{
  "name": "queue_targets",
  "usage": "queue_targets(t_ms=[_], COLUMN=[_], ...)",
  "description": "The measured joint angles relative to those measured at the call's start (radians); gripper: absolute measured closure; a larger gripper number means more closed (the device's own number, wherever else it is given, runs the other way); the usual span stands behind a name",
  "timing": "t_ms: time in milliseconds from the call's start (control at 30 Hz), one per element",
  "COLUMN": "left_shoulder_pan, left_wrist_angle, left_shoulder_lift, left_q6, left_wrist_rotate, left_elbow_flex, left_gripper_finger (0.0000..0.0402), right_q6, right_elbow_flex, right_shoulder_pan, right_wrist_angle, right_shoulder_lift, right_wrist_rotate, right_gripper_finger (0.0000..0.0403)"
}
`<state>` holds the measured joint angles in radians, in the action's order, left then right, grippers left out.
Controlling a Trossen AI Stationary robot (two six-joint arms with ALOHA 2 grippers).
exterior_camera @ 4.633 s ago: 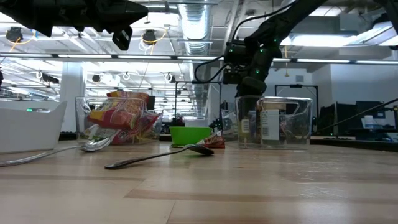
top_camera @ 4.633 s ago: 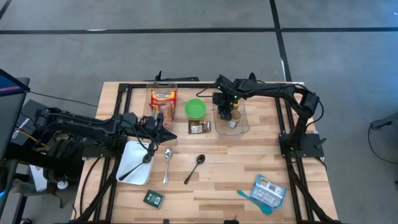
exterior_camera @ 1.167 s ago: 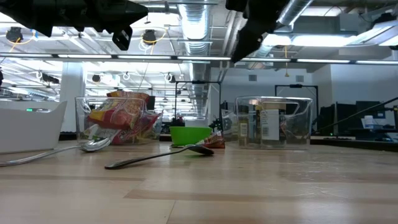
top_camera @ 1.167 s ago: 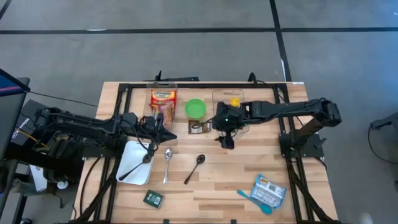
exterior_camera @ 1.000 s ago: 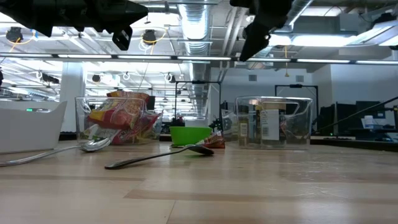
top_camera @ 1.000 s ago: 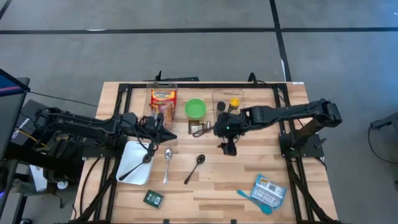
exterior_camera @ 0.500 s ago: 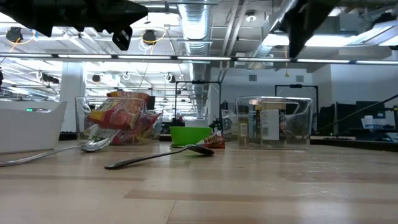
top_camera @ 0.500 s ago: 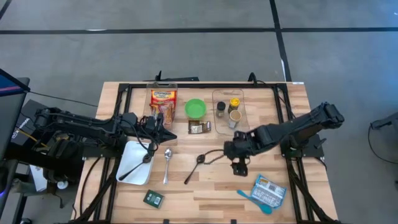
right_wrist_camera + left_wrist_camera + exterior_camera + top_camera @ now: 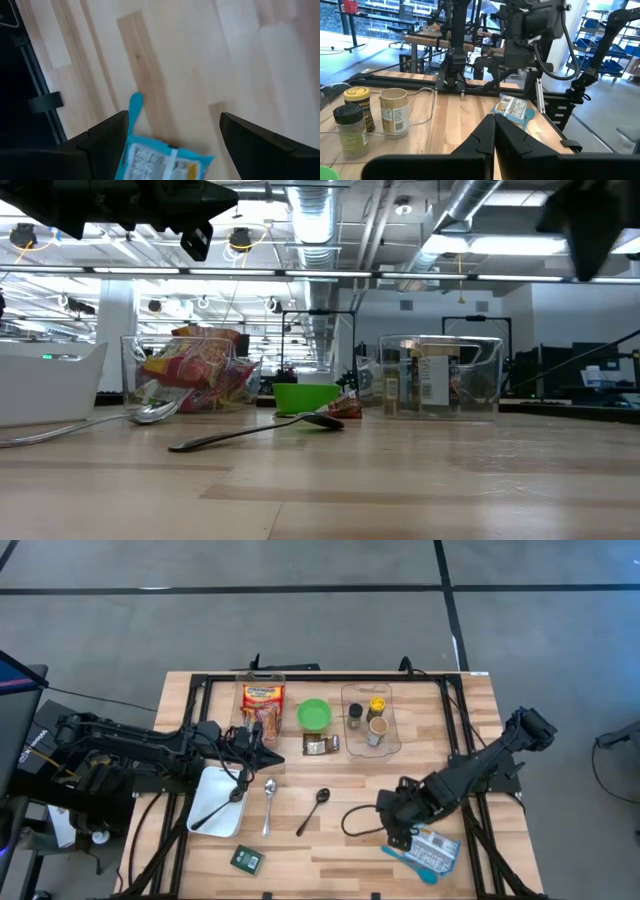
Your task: Pick & Place Food Item
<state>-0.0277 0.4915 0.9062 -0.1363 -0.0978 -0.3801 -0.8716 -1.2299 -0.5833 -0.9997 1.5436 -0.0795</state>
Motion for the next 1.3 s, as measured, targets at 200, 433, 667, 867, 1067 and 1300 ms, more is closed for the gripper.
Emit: queue_targets(t_ms=[200, 433, 667, 867, 1067, 1300], left_shoulder_pan=[0.0, 0.0, 0.0, 0.0, 0.0, 0.0], left_wrist_angle=[0.0, 0.0, 0.0, 0.0, 0.001, 0.005], left_shoulder_lift=[0.0, 0.0, 0.0, 0.0, 0.0, 0.0], left_q6=[0.0, 0.0, 0.0, 0.0, 0.0, 0.0], left_wrist_rotate=[0.0, 0.0, 0.0, 0.0, 0.0, 0.0], left_elbow_flex=[0.0, 0.0, 0.0, 0.0, 0.0, 0.0], left_gripper_finger=[0.0401, 0.0401, 0.0401, 0.0401, 0.0401, 0.0401], right_q6=[-0.061, 0.083, 0.191, 0.204, 0.255, 0.297], right_elbow_flex=[0.049, 0.137, 0.203, 0.27, 0.277, 0.272], right_shoulder_pan=[-0.089, -0.17, -0.209, -0.209, -0.228, -0.272], right_wrist_angle=[0.068, 0.146, 0.264, 0.367, 0.405, 0.408], right_shoulder_lift=[0.0, 0.0, 0.001, 0.007, 0.092, 0.18], right_wrist_rotate=[0.0, 0.001, 0.005, 0.009, 0.038, 0.06], right_gripper_finger=[0.0097, 0.0097, 0.0097, 0.0097, 0.0097, 0.0097])
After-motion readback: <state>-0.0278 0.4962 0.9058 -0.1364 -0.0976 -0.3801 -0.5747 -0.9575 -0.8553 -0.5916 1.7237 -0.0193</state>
